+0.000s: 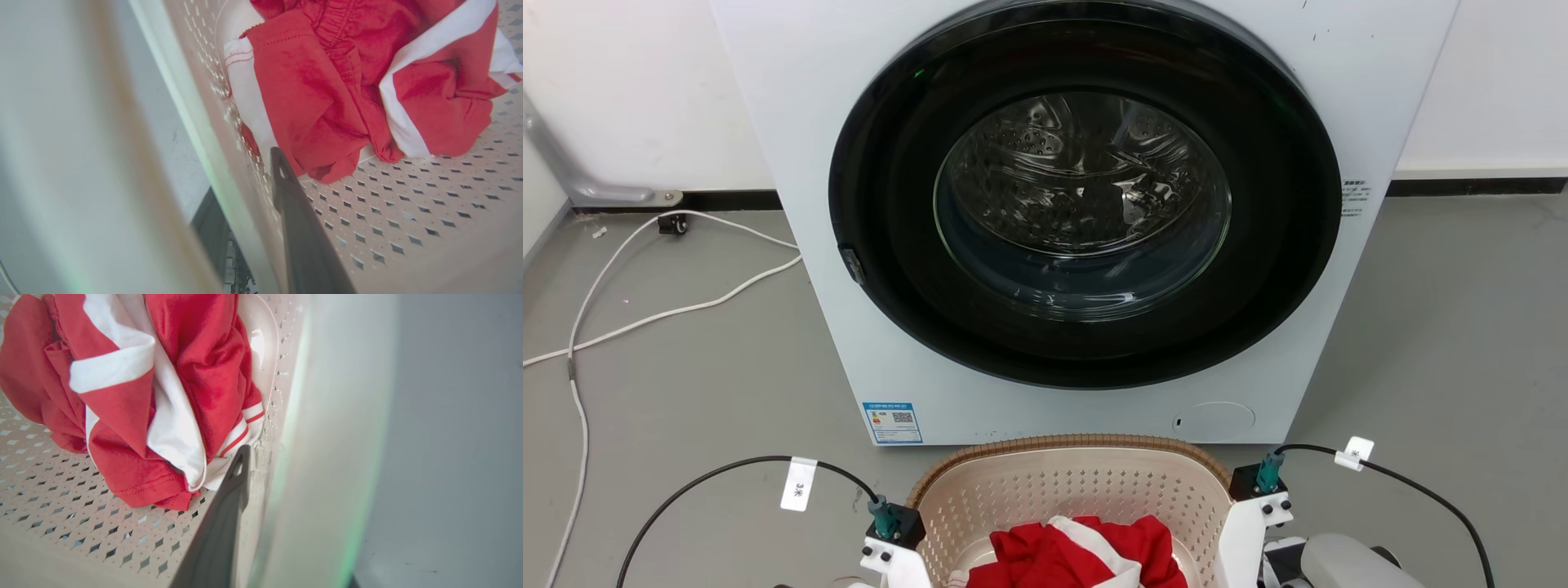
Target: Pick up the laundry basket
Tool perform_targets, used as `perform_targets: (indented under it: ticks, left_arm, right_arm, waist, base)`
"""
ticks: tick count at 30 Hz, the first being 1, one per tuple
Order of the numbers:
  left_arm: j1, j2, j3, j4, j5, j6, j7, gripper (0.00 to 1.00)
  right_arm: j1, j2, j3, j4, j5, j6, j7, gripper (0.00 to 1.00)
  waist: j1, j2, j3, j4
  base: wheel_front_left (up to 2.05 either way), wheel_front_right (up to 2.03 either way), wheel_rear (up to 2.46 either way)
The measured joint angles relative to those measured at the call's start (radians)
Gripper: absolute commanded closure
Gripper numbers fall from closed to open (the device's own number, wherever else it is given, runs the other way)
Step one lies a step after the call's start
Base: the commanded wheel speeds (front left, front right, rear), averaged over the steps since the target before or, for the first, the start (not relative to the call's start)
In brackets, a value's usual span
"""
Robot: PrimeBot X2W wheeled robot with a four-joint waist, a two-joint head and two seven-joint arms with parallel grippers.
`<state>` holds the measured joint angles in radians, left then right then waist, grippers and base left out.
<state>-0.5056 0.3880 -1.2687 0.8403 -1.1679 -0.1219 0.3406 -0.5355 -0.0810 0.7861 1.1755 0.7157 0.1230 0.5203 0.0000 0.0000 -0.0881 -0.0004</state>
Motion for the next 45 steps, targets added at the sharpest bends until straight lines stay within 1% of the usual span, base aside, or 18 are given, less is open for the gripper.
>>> perform_targets:
  ticks: [7,15,45]
  left_arm:
    - [-0.003,0.0,-0.003,0.0,-0.003,0.0,0.021,1.0]
    - [0.0,0.005,-0.006,-0.016,-0.018,0.0,0.079,1.0]
    - [0.0,0.015,-0.008,-0.038,-0.05,0.0,0.139,1.0]
  right_arm:
    - [-0.01,-0.002,0.019,0.007,0.02,0.0,0.005,1.0]
    - [-0.012,-0.001,0.039,0.017,0.046,0.0,0.042,1.0]
    - [-0.018,-0.004,0.089,0.03,0.11,0.0,0.072,1.0]
  waist:
    - [0.0,0.0,-0.007,0.001]
    - [0.0001,0.0,-0.011,0.0]
    - [0.0,0.0,-0.005,0.0]
  base:
    - [0.0,0.0,0.0]
    - [0.0,0.0,0.0]
    - [0.0,0.0,0.0]
